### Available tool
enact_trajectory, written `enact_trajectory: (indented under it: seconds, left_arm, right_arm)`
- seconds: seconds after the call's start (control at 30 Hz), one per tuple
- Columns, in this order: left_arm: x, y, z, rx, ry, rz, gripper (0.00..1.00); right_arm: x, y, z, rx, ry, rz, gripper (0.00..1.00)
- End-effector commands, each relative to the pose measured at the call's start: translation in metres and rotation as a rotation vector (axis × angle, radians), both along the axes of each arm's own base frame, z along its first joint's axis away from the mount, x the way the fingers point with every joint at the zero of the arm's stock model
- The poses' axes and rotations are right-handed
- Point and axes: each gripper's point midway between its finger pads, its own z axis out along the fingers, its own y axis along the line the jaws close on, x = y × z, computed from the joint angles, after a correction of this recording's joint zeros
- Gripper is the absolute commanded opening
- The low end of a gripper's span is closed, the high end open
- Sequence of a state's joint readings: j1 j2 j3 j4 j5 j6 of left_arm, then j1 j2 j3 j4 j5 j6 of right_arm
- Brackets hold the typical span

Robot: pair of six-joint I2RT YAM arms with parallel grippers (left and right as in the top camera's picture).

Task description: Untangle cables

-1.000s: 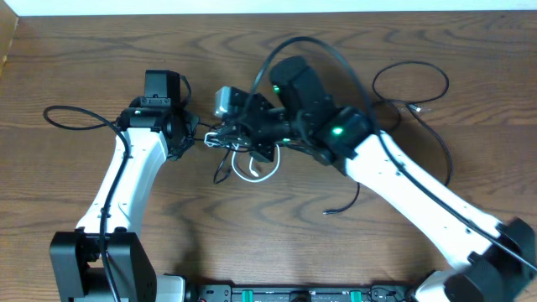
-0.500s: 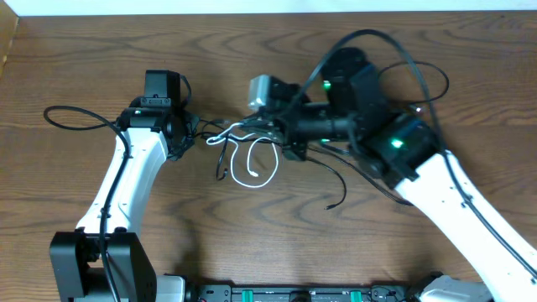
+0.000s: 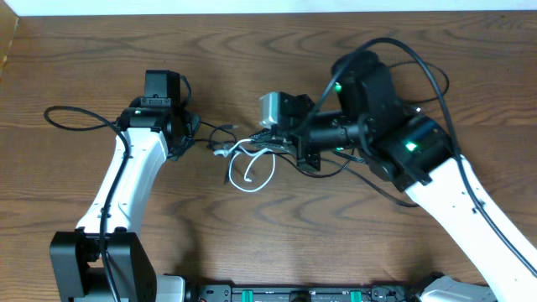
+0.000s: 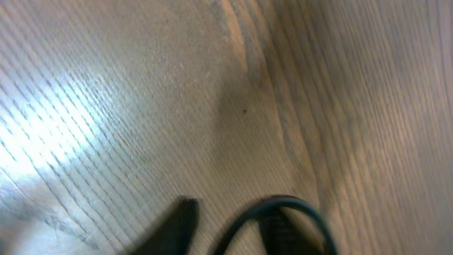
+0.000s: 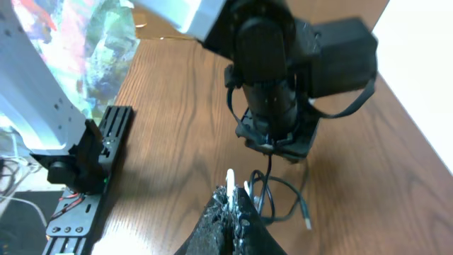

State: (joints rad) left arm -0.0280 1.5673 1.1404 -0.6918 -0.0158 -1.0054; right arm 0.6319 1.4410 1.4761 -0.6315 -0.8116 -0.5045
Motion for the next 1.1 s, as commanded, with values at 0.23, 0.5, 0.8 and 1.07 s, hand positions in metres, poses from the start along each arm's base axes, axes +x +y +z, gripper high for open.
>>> enact_trajectory:
  seconds: [0.23,0.5,0.8,1.07]
  left_arm:
    - [0.015,-0.029,0.005,-0.051,-0.072,-0.328,0.63]
    - [0.013,-0.115,0.043,-0.310,-0.348,-0.965,0.63]
    - [-0.004,-0.114,0.038,-0.304,-0.328,-1.084,0.98]
    - [-0.014,-0.110,0.031,-0.141,-0.376,-1.373,0.98]
  right_arm:
    - [0.036,0.017,-0.013,0.025,0.207,-0.146,0.01]
    - [0.077,-0.006,-0.025,0.026,0.446,-0.454,0.01]
    - [0.115,-0.031,-0.070,-0.015,0.622,-0.548,0.01]
    - [0.114,-0.021,-0.098,0.011,0.809,-0.362,0.01]
